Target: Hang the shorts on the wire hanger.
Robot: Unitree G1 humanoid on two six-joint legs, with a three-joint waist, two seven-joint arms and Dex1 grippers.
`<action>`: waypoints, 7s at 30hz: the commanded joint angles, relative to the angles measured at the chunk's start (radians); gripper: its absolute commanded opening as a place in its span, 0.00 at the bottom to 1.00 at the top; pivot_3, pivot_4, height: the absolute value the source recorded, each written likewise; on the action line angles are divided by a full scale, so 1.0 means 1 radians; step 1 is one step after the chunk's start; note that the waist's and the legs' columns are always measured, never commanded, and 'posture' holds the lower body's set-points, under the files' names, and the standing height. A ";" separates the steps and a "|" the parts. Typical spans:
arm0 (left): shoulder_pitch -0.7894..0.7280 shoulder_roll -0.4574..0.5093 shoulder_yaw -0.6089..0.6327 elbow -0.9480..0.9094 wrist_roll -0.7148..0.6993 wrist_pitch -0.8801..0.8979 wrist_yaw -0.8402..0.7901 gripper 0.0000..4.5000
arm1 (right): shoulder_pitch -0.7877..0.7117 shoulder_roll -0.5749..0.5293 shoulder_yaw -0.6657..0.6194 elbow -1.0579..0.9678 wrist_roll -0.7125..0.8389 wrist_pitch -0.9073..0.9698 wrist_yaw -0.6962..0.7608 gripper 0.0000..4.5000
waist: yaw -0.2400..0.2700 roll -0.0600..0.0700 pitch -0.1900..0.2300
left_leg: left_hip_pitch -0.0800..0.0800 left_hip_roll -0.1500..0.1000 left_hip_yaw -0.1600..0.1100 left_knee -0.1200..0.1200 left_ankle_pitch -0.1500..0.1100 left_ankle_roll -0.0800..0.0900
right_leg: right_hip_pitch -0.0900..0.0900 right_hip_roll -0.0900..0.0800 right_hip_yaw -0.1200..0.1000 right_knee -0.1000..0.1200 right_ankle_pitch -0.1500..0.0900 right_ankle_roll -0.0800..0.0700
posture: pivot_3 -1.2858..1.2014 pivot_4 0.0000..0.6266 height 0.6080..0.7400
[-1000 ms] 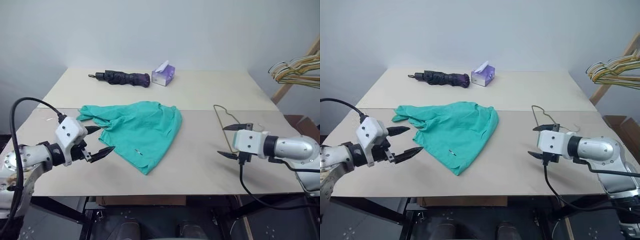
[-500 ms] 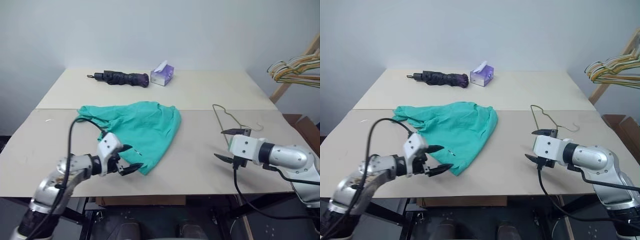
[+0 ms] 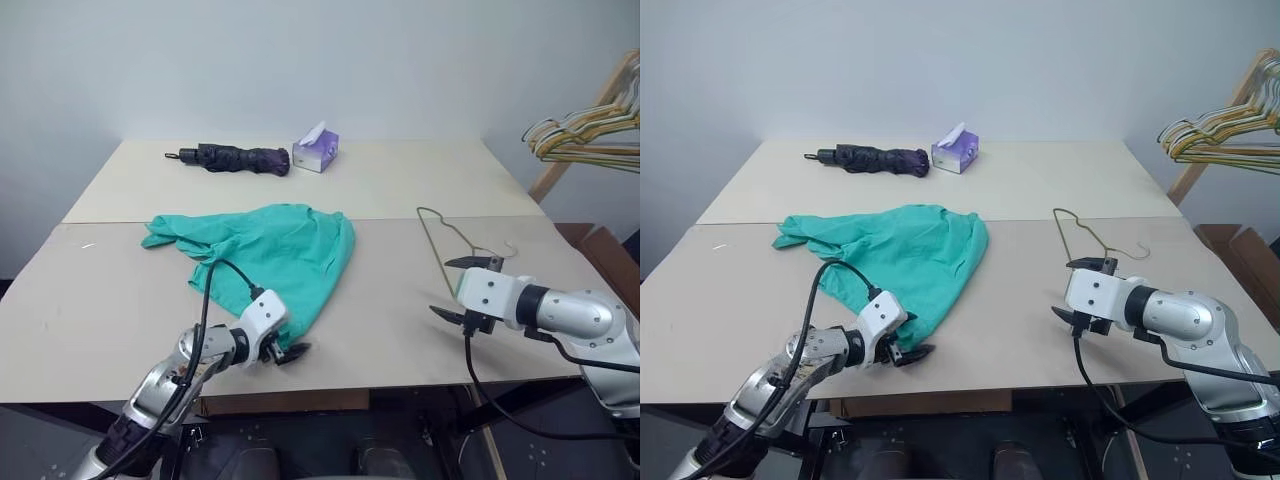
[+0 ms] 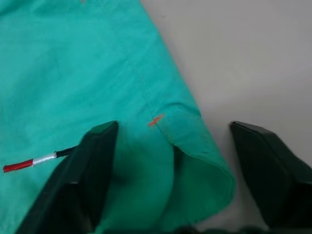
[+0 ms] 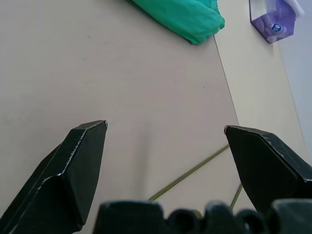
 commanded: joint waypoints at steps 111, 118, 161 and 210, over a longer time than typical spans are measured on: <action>0.269 0.497 0.426 -0.024 -0.096 -0.409 -0.452 0.00 | -0.483 0.174 0.530 0.468 -0.466 -0.480 -0.294 0.00 | -0.011 0.000 -0.005 | -0.006 -0.001 0.007 -0.004 0.004 0.000 | -0.014 -0.004 0.000 0.006 0.003 -0.001 | 0.57 0.00 1.00; 0.428 0.628 0.446 -0.103 -0.087 -0.360 -0.592 0.00 | -0.358 0.079 0.514 0.302 -0.353 -0.463 -0.023 0.00 | 0.013 0.000 -0.005 | -0.005 -0.001 0.007 -0.004 0.003 0.001 | -0.013 -0.004 -0.001 0.003 0.003 0.000 | 0.57 0.00 1.00; -0.071 0.292 0.528 -0.197 -0.559 -0.112 -0.381 0.99 | -0.700 0.421 0.000 0.946 0.062 0.640 -0.318 1.00 | 0.000 0.000 -0.006 | -0.007 -0.001 0.007 -0.003 0.002 0.002 | -0.013 -0.003 0.000 0.003 0.003 -0.001 | 0.55 0.00 1.00; -0.355 -0.417 0.617 0.067 -1.227 0.300 0.756 1.00 | -0.335 0.430 0.094 -0.061 0.150 0.465 -0.282 0.00 | -0.012 -0.002 -0.016 | -0.004 -0.002 -0.002 -0.001 0.002 0.002 | -0.005 0.000 -0.002 0.001 0.003 0.001 | 0.53 0.00 1.00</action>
